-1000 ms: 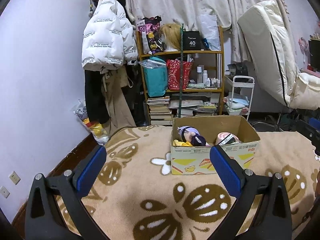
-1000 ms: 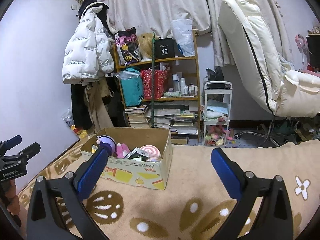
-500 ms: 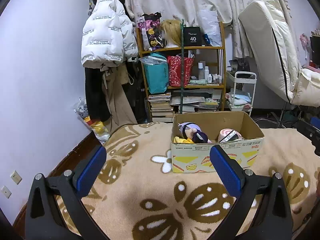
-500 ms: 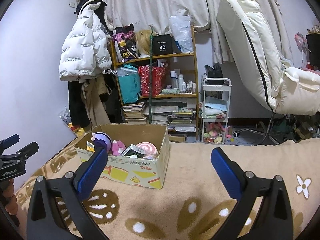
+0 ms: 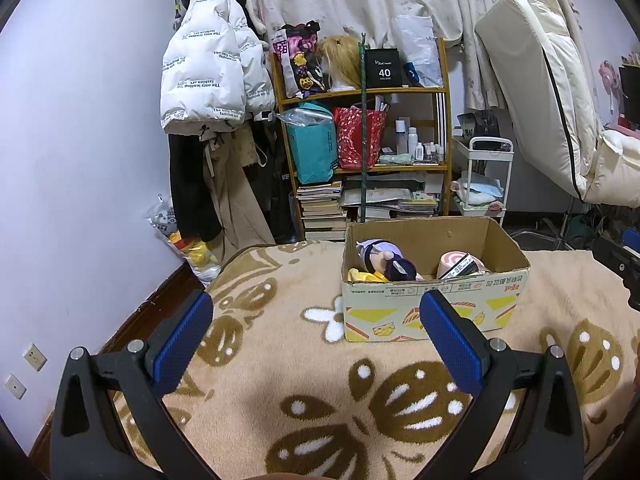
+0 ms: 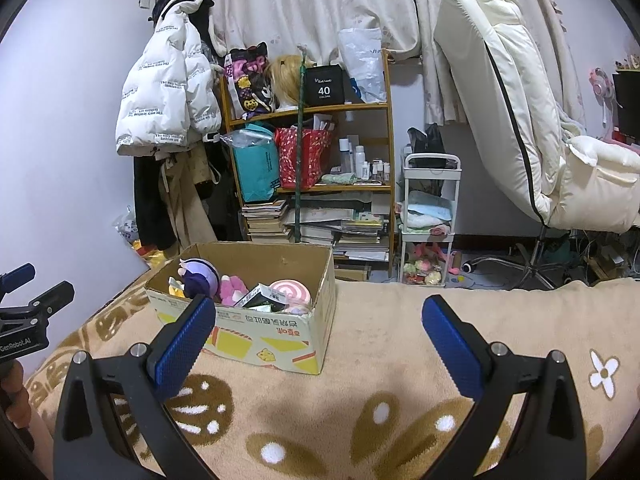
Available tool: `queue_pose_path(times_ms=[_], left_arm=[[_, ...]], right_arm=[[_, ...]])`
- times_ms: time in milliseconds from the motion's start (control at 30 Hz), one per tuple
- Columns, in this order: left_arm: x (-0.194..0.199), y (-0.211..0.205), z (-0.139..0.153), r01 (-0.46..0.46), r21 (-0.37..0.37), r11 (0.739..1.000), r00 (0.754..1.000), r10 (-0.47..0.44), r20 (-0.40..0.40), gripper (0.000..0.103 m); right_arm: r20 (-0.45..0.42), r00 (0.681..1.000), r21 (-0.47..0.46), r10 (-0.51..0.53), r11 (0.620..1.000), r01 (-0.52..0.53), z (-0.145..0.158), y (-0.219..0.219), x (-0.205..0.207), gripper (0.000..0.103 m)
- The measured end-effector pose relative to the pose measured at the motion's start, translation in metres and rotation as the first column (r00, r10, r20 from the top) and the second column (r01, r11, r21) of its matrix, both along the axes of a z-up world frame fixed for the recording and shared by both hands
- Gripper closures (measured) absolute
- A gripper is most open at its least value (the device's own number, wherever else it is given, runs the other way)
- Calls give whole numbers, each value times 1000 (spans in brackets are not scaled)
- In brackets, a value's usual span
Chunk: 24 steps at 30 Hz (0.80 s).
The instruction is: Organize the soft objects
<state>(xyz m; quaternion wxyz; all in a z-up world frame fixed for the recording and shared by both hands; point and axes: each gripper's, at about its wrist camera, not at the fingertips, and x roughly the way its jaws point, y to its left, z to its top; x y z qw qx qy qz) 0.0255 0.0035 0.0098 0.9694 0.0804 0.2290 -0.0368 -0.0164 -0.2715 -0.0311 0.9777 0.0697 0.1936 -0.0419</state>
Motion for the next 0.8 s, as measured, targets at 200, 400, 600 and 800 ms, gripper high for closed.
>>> queue_pose_path(times_ms=[200, 400, 600, 800], left_arm=[[0, -1, 0, 0, 4, 1000, 1000, 0, -2, 1], [-2, -2, -3, 8, 9, 1000, 1000, -8, 2, 1], [-2, -2, -5, 10, 15, 1000, 1000, -10, 2, 1], [-2, -1, -5, 9, 16, 1000, 1000, -9, 2, 1]], right_arm=[[-2, 1000, 1, -3, 1000, 3, -1, -1, 0, 0], [-4, 1000, -1, -4, 1000, 4, -1, -1, 0, 0], [-2, 1000, 2, -2, 1000, 2, -2, -3, 1, 0], [-4, 1000, 2, 0, 1000, 0, -2, -4, 1, 0]])
